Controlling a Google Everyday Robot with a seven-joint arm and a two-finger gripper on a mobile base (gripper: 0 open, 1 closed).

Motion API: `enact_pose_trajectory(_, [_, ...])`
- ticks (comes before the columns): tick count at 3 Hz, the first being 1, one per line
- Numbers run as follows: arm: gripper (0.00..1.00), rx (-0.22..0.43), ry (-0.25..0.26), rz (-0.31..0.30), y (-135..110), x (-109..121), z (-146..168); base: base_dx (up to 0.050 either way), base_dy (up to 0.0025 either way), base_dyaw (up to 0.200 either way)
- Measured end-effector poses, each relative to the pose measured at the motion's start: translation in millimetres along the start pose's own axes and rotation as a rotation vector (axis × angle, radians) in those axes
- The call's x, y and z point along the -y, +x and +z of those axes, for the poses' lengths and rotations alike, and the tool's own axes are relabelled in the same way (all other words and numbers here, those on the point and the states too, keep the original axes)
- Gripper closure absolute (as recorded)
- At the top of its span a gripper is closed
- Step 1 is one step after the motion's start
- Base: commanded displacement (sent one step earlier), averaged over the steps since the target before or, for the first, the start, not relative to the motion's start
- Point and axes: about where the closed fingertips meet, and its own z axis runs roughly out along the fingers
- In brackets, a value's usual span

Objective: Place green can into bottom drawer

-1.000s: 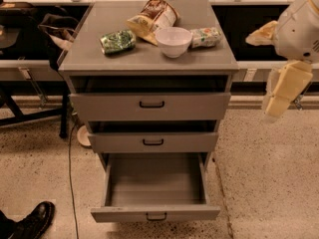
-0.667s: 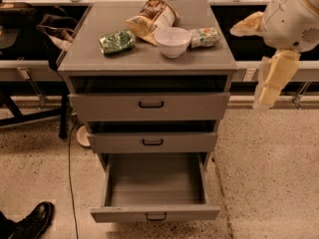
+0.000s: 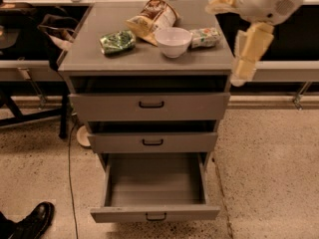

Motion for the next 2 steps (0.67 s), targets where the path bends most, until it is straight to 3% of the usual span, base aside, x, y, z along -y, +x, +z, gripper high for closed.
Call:
enact_pose_trajectory(1, [0.00,0.043,-0.001,0.011,-15.8,25.5,13.4,0.000,0.00000,0.000])
enact_pose_trajectory(2, [0.00,0.044,-0.001,0.011,-15.7,25.5,13.4,0.000,0.00000,0.000])
